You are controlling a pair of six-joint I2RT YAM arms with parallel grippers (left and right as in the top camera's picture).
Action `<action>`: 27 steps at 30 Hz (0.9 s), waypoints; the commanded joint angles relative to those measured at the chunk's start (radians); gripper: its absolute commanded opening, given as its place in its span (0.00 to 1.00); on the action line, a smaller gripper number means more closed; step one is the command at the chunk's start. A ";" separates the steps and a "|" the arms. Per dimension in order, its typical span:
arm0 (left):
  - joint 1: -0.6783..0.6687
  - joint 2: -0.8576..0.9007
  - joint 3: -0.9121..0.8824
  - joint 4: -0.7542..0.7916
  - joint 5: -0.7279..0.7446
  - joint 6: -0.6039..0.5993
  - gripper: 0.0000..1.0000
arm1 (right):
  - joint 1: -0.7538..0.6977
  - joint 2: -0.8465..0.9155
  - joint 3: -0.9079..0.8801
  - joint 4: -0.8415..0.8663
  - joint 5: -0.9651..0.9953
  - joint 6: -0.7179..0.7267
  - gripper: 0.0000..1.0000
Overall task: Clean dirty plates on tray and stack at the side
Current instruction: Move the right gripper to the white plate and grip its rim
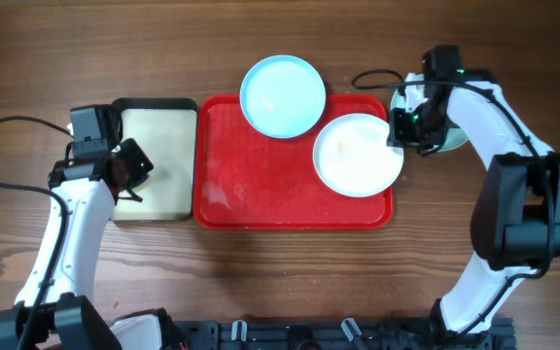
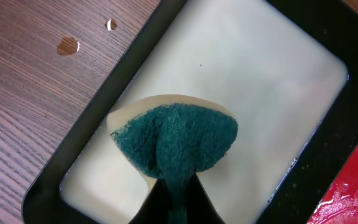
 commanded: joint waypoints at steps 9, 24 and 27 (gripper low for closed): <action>0.005 -0.019 -0.006 0.003 0.008 0.012 0.04 | 0.060 -0.016 -0.008 -0.062 0.041 0.071 0.04; 0.005 -0.019 -0.006 0.004 0.008 0.011 0.04 | 0.334 -0.016 -0.008 -0.088 0.024 -0.036 0.04; 0.005 -0.019 -0.006 0.003 0.009 0.012 0.04 | 0.369 -0.016 -0.008 -0.060 0.027 -0.087 0.04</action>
